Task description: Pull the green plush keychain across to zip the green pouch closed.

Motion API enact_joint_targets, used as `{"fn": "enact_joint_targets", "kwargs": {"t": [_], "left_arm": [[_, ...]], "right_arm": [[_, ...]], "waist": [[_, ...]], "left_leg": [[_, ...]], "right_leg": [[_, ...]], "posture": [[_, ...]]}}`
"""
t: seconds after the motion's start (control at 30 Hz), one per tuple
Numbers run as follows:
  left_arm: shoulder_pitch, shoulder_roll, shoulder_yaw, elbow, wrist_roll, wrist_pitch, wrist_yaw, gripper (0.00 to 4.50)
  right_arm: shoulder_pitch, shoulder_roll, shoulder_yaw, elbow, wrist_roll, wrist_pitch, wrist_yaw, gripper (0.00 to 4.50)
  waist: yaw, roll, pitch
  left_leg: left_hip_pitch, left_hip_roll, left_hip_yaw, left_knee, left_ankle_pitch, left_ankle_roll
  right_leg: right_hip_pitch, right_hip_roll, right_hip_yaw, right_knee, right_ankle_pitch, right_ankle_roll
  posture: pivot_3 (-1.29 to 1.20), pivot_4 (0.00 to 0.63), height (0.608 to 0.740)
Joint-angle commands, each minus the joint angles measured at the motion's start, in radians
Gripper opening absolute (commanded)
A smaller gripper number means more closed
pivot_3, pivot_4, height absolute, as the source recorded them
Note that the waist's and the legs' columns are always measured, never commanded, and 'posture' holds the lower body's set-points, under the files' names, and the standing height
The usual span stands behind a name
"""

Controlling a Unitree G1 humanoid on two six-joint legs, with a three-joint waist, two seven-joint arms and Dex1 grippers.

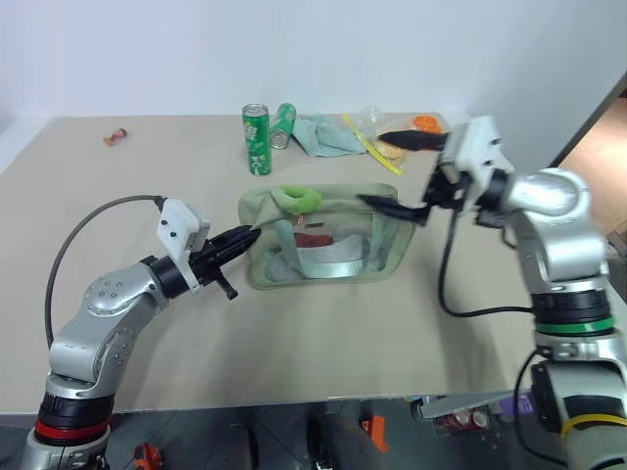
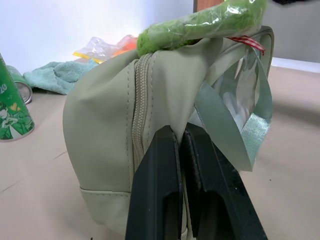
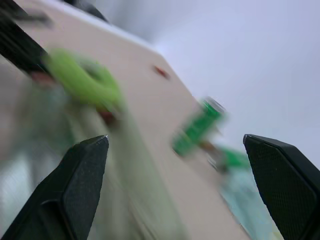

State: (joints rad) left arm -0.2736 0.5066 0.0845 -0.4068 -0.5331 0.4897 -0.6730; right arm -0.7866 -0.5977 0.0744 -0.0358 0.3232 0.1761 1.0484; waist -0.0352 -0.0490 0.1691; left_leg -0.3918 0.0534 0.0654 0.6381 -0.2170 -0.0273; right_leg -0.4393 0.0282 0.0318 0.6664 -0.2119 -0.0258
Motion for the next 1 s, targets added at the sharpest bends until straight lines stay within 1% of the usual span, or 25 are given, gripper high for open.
{"fn": "enact_joint_targets", "kwargs": {"t": [0.03, 0.2, 0.5, 0.6, 0.77, 0.8, 0.83, 0.87, 0.93, 0.97, 1.0], "left_arm": [[-0.010, -0.006, -0.018, -0.034, -0.018, 0.024, 0.010, 0.00], [-0.014, -0.006, -0.018, -0.046, -0.024, 0.033, 0.019, 0.00], [-0.015, -0.007, -0.027, -0.053, -0.017, 0.036, 0.024, 0.00], [-0.016, -0.007, -0.030, -0.048, -0.015, 0.033, 0.025, 0.00], [-0.012, -0.006, -0.031, -0.045, -0.011, 0.029, 0.027, 0.00], [-0.011, -0.003, -0.032, -0.042, -0.008, 0.026, 0.024, 0.00], [-0.010, -0.001, -0.033, -0.041, -0.006, 0.024, 0.023, 0.00], [-0.010, -0.002, -0.033, -0.040, -0.006, 0.024, 0.024, 0.00], [-0.011, -0.003, -0.033, -0.039, -0.006, 0.024, 0.026, 0.00], [-0.012, -0.003, -0.034, -0.038, -0.005, 0.024, 0.026, 0.00], [-0.013, -0.003, -0.034, -0.037, -0.004, 0.024, 0.026, 0.00]], "right_arm": [[-0.030, 0.040, 0.030, -0.096, 0.041, 0.036, 0.004, 4.48], [-0.027, 0.041, 0.033, -0.082, 0.030, 0.017, 0.031, 4.48], [-0.046, 0.066, 0.054, 0.013, -0.016, -0.023, 0.044, 4.48], [-0.050, 0.076, 0.057, 0.027, -0.022, -0.031, 0.048, 3.62], [-0.049, 0.086, 0.056, 0.045, -0.032, -0.055, 0.046, 1.83], [-0.049, 0.086, 0.055, 0.045, -0.032, -0.056, 0.045, 1.55], [-0.049, 0.086, 0.054, 0.046, -0.032, -0.058, 0.045, 1.18], [-0.048, 0.085, 0.054, 0.046, -0.031, -0.059, 0.045, 0.94], [-0.046, 0.083, 0.052, 0.045, -0.032, -0.062, 0.044, 0.18], [-0.044, 0.082, 0.051, 0.045, -0.032, -0.064, 0.043, 0.01], [-0.042, 0.081, 0.050, 0.044, -0.033, -0.067, 0.042, 0.01]], "waist": [[0.003, 0.000, 0.000], [0.013, 0.000, 0.000], [0.013, 0.000, 0.000], [0.013, 0.000, 0.000], [0.013, 0.000, 0.000], [0.013, 0.000, 0.000], [0.013, 0.000, 0.000], [0.013, 0.000, 0.000], [0.013, 0.000, 0.000], [0.013, 0.000, 0.000], [0.013, 0.000, 0.000]], "left_leg": [[0.000, 0.000, 0.000, 0.000, 0.000, 0.000], [-0.002, -0.005, 0.000, 0.001, -0.001, 0.002], [-0.001, -0.004, -0.001, 0.001, -0.002, 0.003], [-0.001, -0.004, -0.001, 0.001, -0.002, 0.003], [-0.002, -0.003, -0.001, 0.001, -0.002, 0.003], [-0.001, -0.004, -0.001, 0.001, -0.002, 0.003], [-0.002, -0.004, -0.001, 0.001, -0.002, 0.003], [-0.001, -0.004, -0.001, 0.001, -0.002, 0.003], [-0.001, -0.004, -0.001, 0.001, -0.002, 0.003], [-0.001, -0.004, -0.001, 0.001, -0.002, 0.003], [-0.001, -0.004, -0.001, 0.001, -0.002, 0.003]], "right_leg": [[0.000, 0.000, 0.000, 0.000, 0.000, 0.000], [0.000, -0.003, 0.001, -0.001, -0.001, 0.004], [0.000, -0.002, -0.001, -0.001, -0.002, 0.003], [0.000, -0.001, 0.000, -0.001, -0.002, 0.003], [0.000, -0.002, 0.000, -0.001, -0.002, 0.003], [0.000, -0.002, 0.000, -0.001, -0.002, 0.003], [0.000, -0.002, 0.000, -0.001, -0.002, 0.003], [0.000, -0.002, 0.000, -0.001, -0.002, 0.003], [0.000, -0.002, 0.000, -0.001, -0.002, 0.003], [0.000, -0.002, 0.000, -0.001, -0.002, 0.003], [0.000, -0.002, 0.000, -0.001, -0.002, 0.003]], "posture": [[0.00, 0.150, 0.740], [0.00, 0.150, 0.740], [0.00, 0.150, 0.740], [0.00, 0.150, 0.740], [0.00, 0.150, 0.740], [0.00, 0.150, 0.740], [0.00, 0.150, 0.740], [0.00, 0.150, 0.740], [0.00, 0.150, 0.740], [0.00, 0.150, 0.740], [0.00, 0.150, 0.740]]}}
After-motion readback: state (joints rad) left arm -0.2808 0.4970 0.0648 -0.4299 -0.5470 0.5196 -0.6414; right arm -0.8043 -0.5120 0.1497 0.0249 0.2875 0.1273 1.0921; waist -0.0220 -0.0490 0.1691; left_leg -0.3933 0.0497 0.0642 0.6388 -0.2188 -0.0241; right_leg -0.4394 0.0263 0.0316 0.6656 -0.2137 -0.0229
